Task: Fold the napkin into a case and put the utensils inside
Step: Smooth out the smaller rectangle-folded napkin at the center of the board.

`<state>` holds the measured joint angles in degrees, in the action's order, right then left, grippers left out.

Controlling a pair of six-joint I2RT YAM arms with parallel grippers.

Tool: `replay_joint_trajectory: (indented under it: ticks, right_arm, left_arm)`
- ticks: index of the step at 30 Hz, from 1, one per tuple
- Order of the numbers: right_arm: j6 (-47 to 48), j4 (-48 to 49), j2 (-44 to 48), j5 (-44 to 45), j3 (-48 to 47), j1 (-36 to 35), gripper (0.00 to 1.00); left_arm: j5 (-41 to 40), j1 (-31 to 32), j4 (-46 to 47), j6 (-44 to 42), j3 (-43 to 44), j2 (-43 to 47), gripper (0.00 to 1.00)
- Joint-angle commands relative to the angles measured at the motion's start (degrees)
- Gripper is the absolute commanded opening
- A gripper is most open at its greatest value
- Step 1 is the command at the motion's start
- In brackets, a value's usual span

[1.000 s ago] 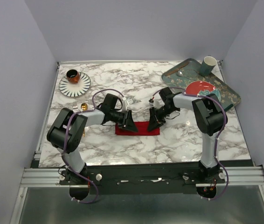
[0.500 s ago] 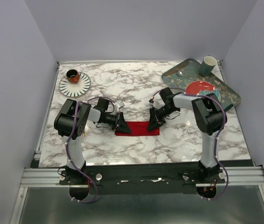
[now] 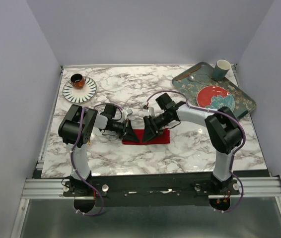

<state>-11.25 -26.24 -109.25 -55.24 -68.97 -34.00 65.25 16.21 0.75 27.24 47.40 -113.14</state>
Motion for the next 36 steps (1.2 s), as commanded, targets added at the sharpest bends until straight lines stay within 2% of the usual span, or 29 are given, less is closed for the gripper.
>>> replay_joint_trajectory:
  ticks: [1,6,10,15,20,22,28,32,36]
  right_arm:
    - [-3.87,2.6,-7.53,-2.15,-1.25,-0.81,0.68]
    - [-2.47,2.6,-11.07,-1.1,1.29,1.38,0.7]
    - [-0.97,2.33,-11.33,-0.92,5.07,6.3,0.72]
    - [0.88,0.84,-11.94,-0.83,7.45,8.51,0.72]
    - [-0.79,1.01,-13.97,-2.06,5.78,8.77,0.67]
    - [-1.15,0.93,-14.84,-2.41,5.69,8.95,0.65]
    - [-0.79,0.93,-14.24,-4.69,5.95,9.39,0.56]
    - [-1.5,0.84,-9.06,-8.12,6.3,9.39,0.48]
    - [-1.76,0.75,0.5,-9.44,5.6,9.56,0.46]
  left_arm:
    - [-6.46,-0.21,-3.83,-3.07,0.33,-2.96,0.08]
    - [-6.72,-0.74,-4.97,-3.69,0.15,-2.87,0.08]
    - [-6.28,-1.35,-5.41,-3.69,0.41,-3.49,0.08]
    - [-4.61,-1.7,-5.24,-4.13,0.59,-3.84,0.09]
    - [0.3,-2.41,-5.32,-5.09,0.59,-4.1,0.24]
    - [1.54,-3.02,-8.9,-7.19,1.98,-6.46,0.28]
    - [-1.7,-4.17,-14.09,-9.75,4.19,-7.8,0.24]
    - [-2.58,-4.25,-16.39,-11.33,4.55,-7.88,0.19]
    - [-3.91,-4.17,-18.59,-14.05,4.99,-7.27,0.16]
